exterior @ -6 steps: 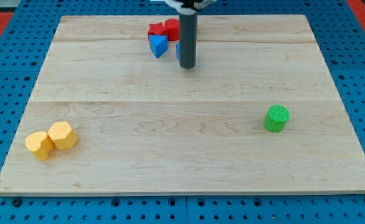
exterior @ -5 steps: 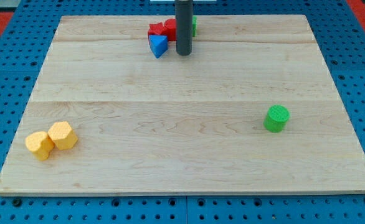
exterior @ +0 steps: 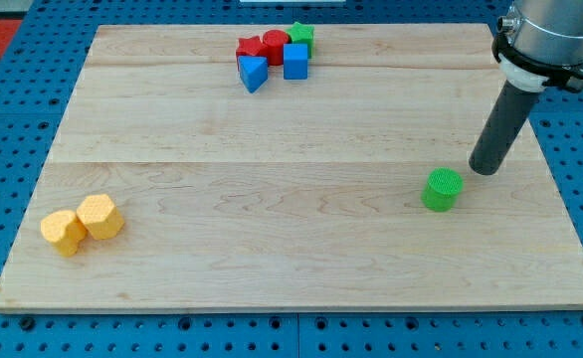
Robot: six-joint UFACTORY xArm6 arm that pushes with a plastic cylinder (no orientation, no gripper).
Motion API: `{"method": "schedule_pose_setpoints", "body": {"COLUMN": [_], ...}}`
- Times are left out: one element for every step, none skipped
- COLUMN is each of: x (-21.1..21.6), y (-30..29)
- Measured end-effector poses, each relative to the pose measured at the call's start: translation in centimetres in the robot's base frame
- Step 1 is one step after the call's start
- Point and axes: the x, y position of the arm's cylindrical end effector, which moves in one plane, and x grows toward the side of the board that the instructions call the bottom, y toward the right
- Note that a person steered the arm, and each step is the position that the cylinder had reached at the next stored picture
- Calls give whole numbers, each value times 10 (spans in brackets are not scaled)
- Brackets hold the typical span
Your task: Push the green circle into the group of the blocks
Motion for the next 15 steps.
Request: {"method": "schedule_pose_setpoints", "body": {"x": [-3, -3, -3, -3, 8, 40, 45, 57, 3, -13, -40, -63, -73, -60, -60], "y": [0, 0, 0, 1, 7, 1, -34, -32, -91, -122, -160, -204, -215, -224, -230]}}
